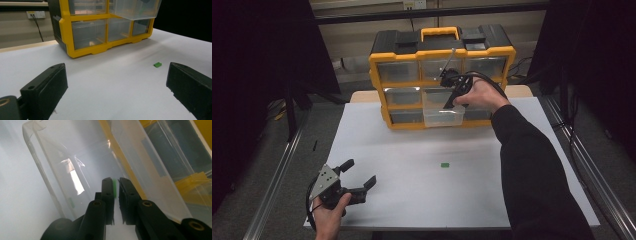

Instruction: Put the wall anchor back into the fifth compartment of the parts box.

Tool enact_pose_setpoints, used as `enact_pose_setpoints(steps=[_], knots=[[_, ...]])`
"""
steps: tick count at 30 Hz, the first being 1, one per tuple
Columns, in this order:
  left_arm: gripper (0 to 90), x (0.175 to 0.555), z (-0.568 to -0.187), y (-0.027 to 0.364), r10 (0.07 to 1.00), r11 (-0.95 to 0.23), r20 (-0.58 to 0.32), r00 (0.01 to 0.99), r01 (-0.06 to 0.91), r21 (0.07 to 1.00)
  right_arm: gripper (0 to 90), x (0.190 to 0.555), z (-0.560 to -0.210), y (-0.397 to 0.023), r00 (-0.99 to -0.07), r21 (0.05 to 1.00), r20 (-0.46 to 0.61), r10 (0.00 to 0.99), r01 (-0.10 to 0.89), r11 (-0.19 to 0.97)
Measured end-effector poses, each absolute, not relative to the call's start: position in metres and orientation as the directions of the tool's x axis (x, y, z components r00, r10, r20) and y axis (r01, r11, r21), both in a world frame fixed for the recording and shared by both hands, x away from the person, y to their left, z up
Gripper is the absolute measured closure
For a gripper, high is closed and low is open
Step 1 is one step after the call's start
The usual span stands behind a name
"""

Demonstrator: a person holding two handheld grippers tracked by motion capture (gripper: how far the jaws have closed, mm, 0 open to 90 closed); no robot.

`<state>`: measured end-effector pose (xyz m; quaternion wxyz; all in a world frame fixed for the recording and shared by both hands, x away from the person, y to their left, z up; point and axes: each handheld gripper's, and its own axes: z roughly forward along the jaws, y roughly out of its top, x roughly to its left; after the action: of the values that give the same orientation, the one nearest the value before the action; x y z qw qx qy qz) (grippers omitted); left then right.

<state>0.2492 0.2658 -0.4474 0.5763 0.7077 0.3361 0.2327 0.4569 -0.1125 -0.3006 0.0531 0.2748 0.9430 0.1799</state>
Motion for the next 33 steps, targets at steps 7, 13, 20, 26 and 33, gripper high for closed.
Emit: enact_pose_setpoints(steps=[7,13,20,26,33], knots=[[3.4,0.249,-0.447,0.266,0.746,-0.105,-0.061,0.664,0.207,0.973,77.3,0.455,-0.298,-0.11,-0.84,0.393,-0.009,0.543,0.496,0.774],[3.4,0.249,-0.447,0.266,0.747,-0.112,-0.054,0.663,0.206,0.972,76.9,0.451,-0.289,-0.116,-0.838,0.45,-0.015,0.545,0.482,0.752],[3.4,0.249,-0.447,0.267,0.745,-0.123,-0.046,0.666,0.205,0.971,74.9,0.442,-0.273,-0.124,-0.836,0.565,-0.001,0.548,0.452,0.691],[3.4,0.249,-0.447,0.267,0.748,-0.128,-0.044,0.662,0.21,0.969,66.4,0.43,-0.267,-0.128,-0.84,0.633,0.015,0.543,0.428,0.645],[3.4,0.249,-0.448,0.266,0.748,-0.126,-0.044,0.662,0.207,0.97,50.6,0.417,-0.268,-0.133,-0.848,0.681,0.014,0.53,0.396,0.616]])
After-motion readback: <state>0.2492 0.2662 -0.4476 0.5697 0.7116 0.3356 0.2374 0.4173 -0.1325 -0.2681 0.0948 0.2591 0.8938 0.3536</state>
